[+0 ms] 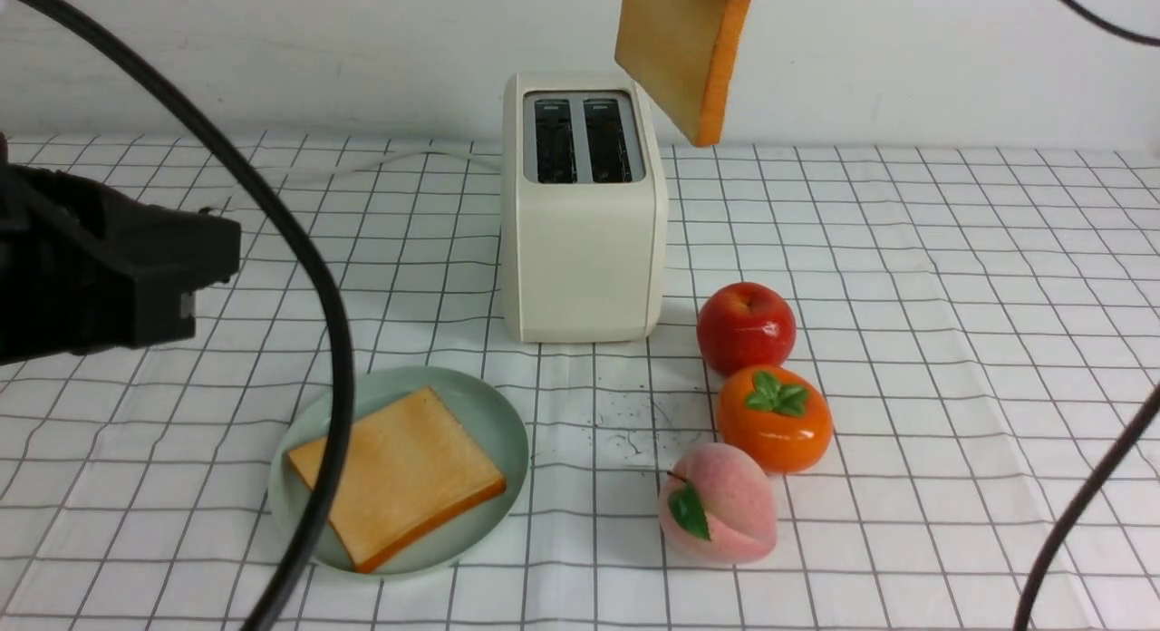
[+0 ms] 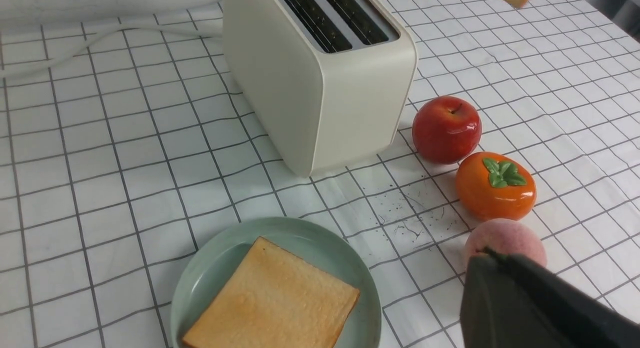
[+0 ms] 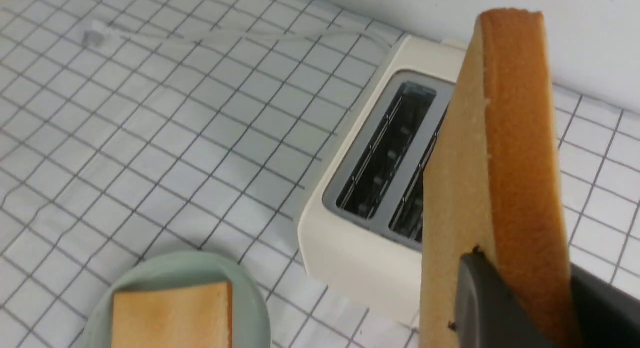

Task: Take toasted bread from bread machine on white checkered table place on plate.
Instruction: 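Place the held slice of bread on top of the slice on the plate with the right gripper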

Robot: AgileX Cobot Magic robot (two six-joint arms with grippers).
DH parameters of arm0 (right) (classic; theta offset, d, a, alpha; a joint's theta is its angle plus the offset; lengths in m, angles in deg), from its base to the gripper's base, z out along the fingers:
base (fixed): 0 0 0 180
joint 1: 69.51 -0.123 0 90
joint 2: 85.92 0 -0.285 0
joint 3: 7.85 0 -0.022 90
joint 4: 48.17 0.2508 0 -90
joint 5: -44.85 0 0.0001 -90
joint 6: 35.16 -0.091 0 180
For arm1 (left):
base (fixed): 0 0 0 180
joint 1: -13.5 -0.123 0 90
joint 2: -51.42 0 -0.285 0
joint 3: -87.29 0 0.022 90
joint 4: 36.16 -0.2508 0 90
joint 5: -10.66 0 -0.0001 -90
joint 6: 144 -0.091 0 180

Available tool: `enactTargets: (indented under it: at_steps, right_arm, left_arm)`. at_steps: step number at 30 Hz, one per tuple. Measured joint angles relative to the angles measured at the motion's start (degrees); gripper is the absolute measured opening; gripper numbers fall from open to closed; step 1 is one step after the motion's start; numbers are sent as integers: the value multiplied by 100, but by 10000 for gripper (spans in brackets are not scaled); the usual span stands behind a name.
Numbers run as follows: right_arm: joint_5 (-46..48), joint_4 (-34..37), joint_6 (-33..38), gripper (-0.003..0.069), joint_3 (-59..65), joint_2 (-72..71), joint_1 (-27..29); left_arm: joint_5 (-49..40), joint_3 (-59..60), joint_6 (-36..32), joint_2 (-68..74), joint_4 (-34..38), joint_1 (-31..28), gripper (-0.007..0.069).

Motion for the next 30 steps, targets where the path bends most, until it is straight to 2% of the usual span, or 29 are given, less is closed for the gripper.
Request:
enactTargets:
  at_steps: [5,11,15,19,22,25,27,28,30]
  right_arm:
    - [347,155,108,111,0,-158,0]
    - [347,950,374,111,341,-372,-12]
    - [347,1236,547,111,1071,-719,-105]
    - [311,1308,657,111,2421,-1284,-335]
    - [-406,1473,662,111,3874,-1904,-602]
    - [-1245,1839,669,111,4788,-2219,-785]
    - [-1938,2295,833,111,5426,-2275,-915]
    - [-1995,2384,858,111,5517,-2261,-925]
    - [-2486,2973,1238,111,5843,-2099,-991]
  left_arm:
    - [231,5,-6,-122,4,0,3]
    - [564,5,-18,-395,49,0,5]
    - [585,5,-18,-549,64,0,5]
    - [544,5,-19,-627,71,0,5]
    - [489,5,-19,-627,71,0,5]
    - [482,5,-24,-627,71,0,5]
    - [476,5,-24,-627,71,0,5]
    - [476,5,-24,-627,71,0,5]
    - [476,5,-24,-627,71,0,5]
